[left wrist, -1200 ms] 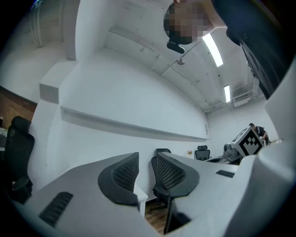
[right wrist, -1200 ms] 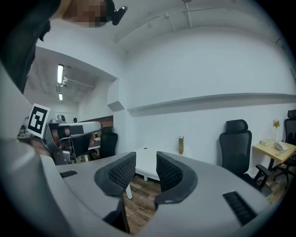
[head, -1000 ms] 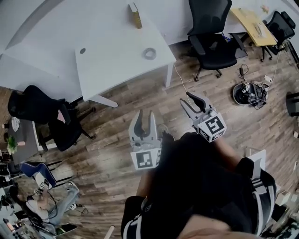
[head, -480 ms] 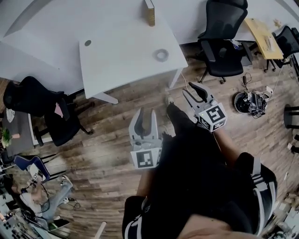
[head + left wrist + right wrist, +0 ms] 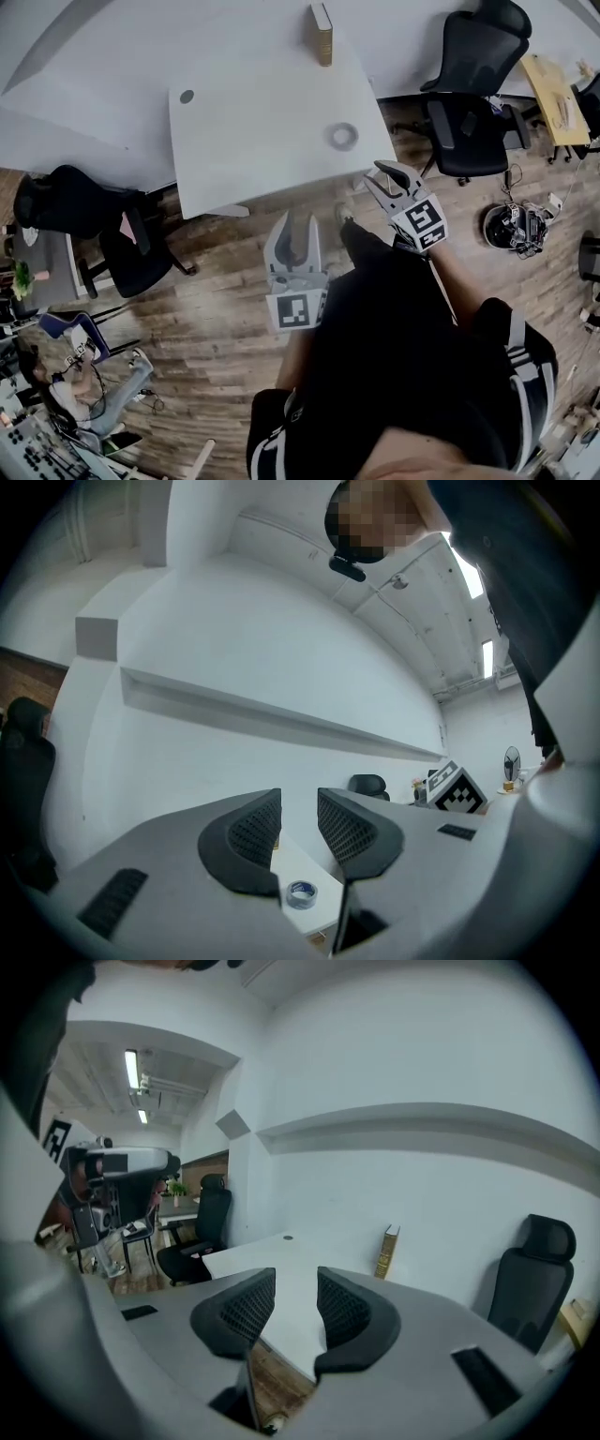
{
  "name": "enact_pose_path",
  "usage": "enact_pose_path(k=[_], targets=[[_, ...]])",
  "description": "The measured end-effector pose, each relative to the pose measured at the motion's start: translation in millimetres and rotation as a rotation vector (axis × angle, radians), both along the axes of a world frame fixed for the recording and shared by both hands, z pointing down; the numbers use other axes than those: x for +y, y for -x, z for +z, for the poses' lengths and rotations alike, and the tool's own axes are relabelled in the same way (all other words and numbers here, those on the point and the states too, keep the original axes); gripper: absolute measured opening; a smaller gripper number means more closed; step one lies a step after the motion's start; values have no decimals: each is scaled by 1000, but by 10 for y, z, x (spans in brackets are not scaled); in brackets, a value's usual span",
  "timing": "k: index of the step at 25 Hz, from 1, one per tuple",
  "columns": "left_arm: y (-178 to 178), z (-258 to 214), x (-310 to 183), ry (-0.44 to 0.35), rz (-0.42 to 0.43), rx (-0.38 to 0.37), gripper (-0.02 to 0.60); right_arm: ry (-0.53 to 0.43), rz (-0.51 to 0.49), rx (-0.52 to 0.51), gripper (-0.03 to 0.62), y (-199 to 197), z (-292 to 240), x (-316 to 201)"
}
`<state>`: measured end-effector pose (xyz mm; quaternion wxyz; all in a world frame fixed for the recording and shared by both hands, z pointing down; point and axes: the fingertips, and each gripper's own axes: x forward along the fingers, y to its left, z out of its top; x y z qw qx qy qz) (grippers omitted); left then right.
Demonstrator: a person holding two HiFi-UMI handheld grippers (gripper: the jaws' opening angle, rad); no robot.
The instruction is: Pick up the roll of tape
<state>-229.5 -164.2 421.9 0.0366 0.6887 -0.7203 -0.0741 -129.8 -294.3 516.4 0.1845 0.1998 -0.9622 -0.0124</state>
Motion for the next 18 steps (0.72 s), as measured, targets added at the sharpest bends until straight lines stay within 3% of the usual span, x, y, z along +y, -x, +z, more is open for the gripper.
enact_pose_path(k=[6, 15, 18], targets=[[160, 24, -778, 31, 2, -6, 121, -42, -112, 203, 160, 280, 511, -687], [321, 161, -1574, 86, -33, 0, 121, -29, -412, 644, 164, 441, 1889, -1144], [387, 230, -1765, 112, -41, 10, 123, -18, -484, 740, 166, 477, 2283, -1232]])
